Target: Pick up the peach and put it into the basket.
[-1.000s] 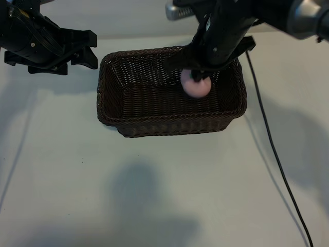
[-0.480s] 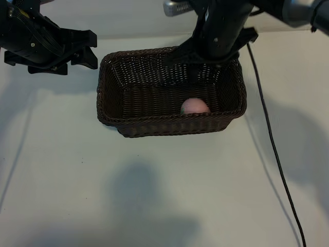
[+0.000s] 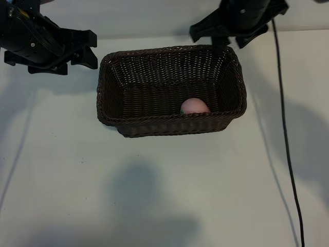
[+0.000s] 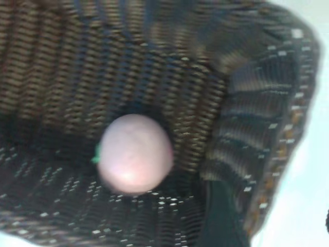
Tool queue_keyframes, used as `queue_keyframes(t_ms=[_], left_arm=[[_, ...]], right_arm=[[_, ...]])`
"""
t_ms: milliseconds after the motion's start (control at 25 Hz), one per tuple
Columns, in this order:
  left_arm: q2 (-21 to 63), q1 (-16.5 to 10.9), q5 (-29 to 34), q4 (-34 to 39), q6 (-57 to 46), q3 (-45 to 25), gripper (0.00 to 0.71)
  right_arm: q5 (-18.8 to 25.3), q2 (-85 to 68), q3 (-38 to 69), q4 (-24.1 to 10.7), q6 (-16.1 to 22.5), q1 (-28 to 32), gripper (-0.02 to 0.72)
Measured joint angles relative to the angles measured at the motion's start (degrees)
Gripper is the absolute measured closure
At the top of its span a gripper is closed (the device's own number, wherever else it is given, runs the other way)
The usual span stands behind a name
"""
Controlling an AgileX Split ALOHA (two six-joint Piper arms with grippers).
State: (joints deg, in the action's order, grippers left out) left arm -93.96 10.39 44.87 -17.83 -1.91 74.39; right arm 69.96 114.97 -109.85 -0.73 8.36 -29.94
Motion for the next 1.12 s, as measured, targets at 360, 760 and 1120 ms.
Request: queue_keyframes(t_ms=[360,760,1120], left_arm=[[0.0,0.0,0.0,0.0,0.0,0.0,0.129],[0.0,0.0,0.0,0.0,0.0,0.0,0.129],[0.0,0.0,0.0,0.0,0.0,0.0,0.129]], right_arm=[[0.14,-0.09,0.0,-0.14,-0.41,4.18,0.224],[0.14,-0.09,0.0,-0.03,-0.49,4.19,0.244],[0.14,-0.09,0.0,0.08,-0.49,4.23,0.248]])
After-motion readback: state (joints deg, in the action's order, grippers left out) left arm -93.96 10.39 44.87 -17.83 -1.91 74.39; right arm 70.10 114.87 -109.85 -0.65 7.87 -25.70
